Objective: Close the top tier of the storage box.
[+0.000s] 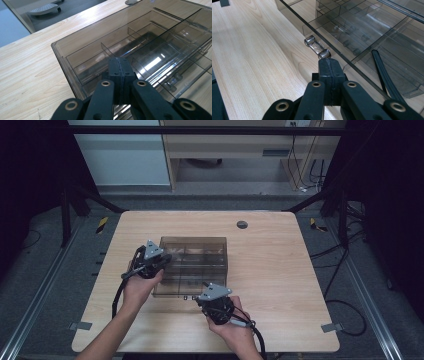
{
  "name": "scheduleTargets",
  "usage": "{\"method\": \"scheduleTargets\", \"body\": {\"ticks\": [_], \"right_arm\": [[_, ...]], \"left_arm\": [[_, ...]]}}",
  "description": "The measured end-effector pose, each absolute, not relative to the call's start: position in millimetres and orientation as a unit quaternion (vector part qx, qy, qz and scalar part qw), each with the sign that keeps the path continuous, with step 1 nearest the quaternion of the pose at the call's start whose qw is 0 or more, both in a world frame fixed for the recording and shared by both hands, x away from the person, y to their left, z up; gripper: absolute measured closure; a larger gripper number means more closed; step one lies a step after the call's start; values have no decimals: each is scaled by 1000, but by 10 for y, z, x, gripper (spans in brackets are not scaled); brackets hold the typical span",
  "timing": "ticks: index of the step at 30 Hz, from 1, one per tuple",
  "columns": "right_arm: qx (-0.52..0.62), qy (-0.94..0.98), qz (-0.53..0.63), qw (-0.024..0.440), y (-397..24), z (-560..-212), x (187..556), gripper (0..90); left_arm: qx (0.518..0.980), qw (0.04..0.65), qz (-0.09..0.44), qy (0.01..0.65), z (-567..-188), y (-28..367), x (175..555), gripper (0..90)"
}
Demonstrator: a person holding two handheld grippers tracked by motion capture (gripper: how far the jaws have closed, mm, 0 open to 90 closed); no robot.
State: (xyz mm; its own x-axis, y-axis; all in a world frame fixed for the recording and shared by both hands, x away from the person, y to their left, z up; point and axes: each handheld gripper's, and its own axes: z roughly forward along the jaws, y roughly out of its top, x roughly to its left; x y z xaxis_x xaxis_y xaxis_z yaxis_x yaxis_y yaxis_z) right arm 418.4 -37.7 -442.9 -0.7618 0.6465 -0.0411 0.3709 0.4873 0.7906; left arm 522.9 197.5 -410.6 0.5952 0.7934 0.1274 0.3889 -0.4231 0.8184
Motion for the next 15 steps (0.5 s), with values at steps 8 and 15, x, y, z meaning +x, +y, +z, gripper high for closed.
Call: {"method": "scheduleTargets", "body": {"ticks": [8,15], "right_arm": [[302,845,407,170,-366,-4417,4207,900],[300,846,406,170,-367,-4428,4224,900]], "left_arm": [[804,390,260,367,-4105,1971,5229,893],[804,390,258,368,-4104,1969,5229,893]]}}
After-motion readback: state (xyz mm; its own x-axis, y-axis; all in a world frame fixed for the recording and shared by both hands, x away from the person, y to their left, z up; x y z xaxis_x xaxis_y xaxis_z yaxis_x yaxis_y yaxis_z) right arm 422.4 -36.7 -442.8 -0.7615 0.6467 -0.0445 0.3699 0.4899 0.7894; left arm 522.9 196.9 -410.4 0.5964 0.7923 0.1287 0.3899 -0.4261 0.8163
